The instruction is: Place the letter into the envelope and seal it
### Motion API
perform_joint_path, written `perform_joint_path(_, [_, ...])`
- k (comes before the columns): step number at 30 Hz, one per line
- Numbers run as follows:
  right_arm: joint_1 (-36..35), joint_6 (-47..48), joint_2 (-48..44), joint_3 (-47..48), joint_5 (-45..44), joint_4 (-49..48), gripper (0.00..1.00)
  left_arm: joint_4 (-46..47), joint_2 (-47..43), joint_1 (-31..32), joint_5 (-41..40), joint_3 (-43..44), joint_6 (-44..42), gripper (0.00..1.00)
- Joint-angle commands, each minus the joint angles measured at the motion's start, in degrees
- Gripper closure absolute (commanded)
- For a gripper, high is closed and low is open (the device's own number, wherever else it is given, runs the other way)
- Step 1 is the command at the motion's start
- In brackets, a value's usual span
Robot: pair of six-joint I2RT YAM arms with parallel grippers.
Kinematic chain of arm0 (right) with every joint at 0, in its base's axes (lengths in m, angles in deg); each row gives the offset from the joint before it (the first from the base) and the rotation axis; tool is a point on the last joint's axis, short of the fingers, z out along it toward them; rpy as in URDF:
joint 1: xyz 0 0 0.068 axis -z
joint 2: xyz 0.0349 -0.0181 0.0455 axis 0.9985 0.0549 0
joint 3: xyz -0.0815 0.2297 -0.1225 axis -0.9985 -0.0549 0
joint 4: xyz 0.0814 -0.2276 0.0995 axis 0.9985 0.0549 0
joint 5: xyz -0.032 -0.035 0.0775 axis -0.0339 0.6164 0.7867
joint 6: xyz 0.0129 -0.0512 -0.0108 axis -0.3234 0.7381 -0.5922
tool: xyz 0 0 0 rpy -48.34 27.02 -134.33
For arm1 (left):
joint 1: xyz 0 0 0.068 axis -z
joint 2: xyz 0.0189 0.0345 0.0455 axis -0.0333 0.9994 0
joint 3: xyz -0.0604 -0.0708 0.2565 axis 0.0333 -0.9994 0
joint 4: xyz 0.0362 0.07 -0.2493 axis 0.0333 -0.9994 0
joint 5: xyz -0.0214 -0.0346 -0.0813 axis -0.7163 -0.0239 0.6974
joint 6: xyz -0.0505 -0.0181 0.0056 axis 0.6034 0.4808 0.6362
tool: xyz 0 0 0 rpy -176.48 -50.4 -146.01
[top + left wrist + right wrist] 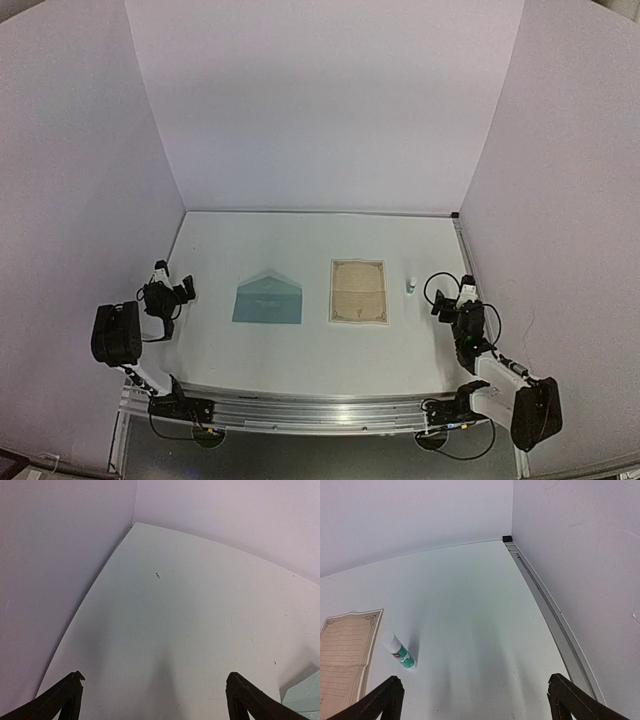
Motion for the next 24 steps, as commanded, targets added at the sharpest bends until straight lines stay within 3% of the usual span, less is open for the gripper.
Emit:
perform_joint_path(1, [0.14, -2.22, -0.64, 3.33, -2.6, -0.92, 0.02, 0.83, 0.19, 0.1, -0.12, 1.38, -0.89, 0.0])
perform_joint_path(5, [0.12, -5.94, 0.44, 11.08, -2.53, 7.53, 0.02, 1.72, 0.47, 0.1, -0.22, 1.3, -0.76, 0.0])
perform_joint_path(8, [0.15, -7.17, 3.03, 20.49, 0.18, 19.01, 0.02, 1.4, 0.5, 0.28, -0.36, 1.43, -0.95, 0.0])
perform_joint_path(14, [0.15, -10.03, 10.34, 39.41, 7.98, 38.53, 0.09, 0.83, -4.7, 0.69, 6.39, -0.4, -3.75, 0.0])
perform_joint_path(18, [0.09, -13.14, 16.59, 49.01, 15.42, 46.53, 0.09, -16.67, -12.02, 0.73, 8.72, 7.53, -3.82, 0.0])
perform_joint_path(21, [-0.02, -17.9, 22.57, 54.54, 19.13, 50.4, 0.09, -30.69, -12.92, 0.76, 8.94, 17.71, 1.31, 0.0])
perform_joint_path(24, [-1.09, -20.43, 28.66, 60.38, 20.86, 53.55, 0.08, -45.08, -11.71, 2.09, 19.09, 29.07, -0.67, 0.0])
